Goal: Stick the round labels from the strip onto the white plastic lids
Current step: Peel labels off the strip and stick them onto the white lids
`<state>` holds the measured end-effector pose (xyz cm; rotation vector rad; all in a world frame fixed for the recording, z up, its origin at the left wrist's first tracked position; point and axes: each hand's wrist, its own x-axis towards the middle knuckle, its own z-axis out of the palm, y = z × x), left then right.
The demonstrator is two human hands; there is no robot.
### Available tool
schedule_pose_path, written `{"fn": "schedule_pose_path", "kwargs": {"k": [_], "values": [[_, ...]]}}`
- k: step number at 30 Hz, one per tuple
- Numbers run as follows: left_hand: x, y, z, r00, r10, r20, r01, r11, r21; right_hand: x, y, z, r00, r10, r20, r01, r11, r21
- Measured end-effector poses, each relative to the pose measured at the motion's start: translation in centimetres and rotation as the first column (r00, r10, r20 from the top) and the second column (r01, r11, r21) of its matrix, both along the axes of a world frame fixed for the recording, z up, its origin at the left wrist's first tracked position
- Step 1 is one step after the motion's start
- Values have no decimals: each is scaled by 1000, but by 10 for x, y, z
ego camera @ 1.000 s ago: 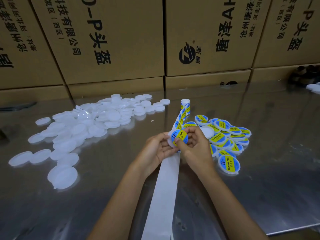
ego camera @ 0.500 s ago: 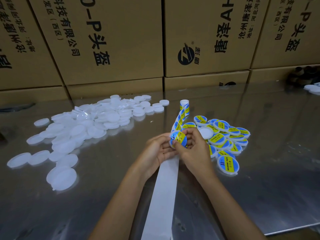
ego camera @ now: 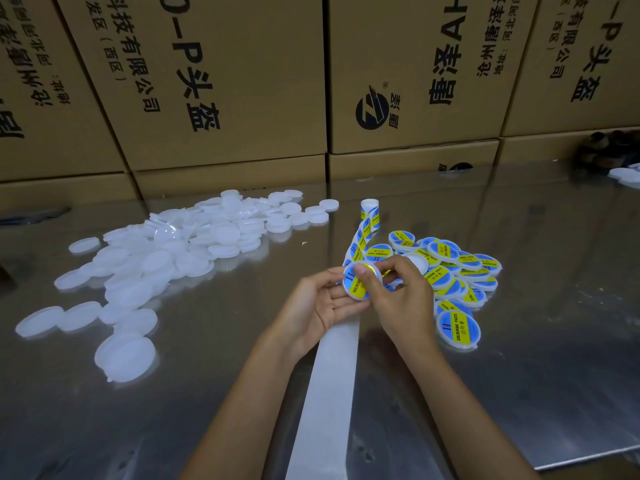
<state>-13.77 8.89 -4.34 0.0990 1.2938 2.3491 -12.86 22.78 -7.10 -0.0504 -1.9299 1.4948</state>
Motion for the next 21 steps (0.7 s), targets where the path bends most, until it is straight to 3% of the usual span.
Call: {"fn": "schedule_pose_path", "kwargs": {"k": [6, 12, 15, 21], "values": [[0, 1, -1, 999, 7, -52, -11, 997, -82, -3, 3, -3, 999, -34, 2, 34, 999, -5], [-4, -2, -1, 988, 118, -104, -121, 992, -23, 1, -6, -2, 986, 141, 91, -148, 986, 82], [-5, -5, -1, 987, 125, -106, -130, 991, -40, 3, -8, -3, 963, 239, 122, -240, 971, -6], [-2, -5, -3, 975, 103, -195, -121, 989, -81, 4, -4, -5, 964, 260, 61, -255, 964, -80]]}}
